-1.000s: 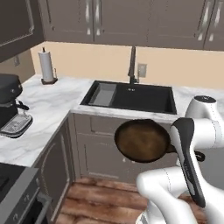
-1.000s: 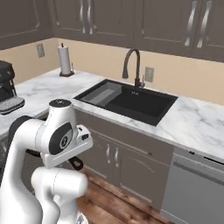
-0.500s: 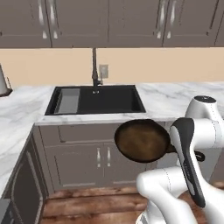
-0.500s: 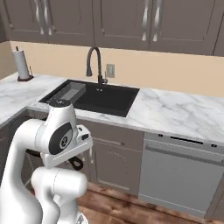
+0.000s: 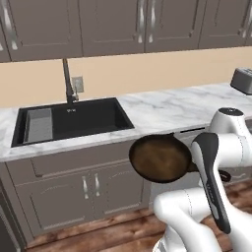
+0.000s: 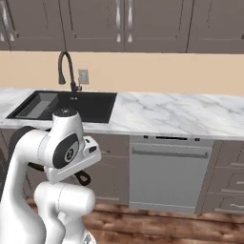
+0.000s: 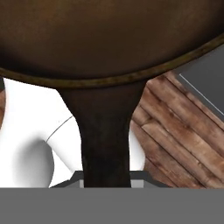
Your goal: Move the pot and pan from the stove into the sink.
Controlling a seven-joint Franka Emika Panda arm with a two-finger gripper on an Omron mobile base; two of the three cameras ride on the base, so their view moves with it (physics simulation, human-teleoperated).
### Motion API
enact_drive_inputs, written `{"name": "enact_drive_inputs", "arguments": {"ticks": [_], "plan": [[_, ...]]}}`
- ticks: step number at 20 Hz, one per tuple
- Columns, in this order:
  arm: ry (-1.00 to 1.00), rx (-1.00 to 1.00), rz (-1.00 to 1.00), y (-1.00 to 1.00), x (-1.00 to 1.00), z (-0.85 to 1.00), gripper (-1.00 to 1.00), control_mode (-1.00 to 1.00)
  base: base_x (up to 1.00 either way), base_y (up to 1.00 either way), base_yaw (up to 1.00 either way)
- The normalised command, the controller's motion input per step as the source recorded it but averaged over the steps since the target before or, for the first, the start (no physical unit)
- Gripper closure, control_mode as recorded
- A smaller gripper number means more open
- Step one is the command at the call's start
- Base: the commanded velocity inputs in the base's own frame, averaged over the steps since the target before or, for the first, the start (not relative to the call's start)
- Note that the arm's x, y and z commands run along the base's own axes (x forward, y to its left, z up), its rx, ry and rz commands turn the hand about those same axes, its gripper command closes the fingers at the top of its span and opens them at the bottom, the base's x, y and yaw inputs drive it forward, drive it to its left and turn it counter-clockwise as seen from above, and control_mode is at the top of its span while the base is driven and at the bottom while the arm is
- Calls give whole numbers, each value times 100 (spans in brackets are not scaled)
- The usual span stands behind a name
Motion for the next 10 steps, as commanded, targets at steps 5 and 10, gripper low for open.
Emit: {"name": "enact_drive_inputs", "arguments": {"ticks": [5, 10], "plan": [[0, 0, 0, 0, 0, 0, 100, 100, -2, -5, -7], [0, 0, 0, 0, 0, 0, 100, 100, 0, 10, 0]]}}
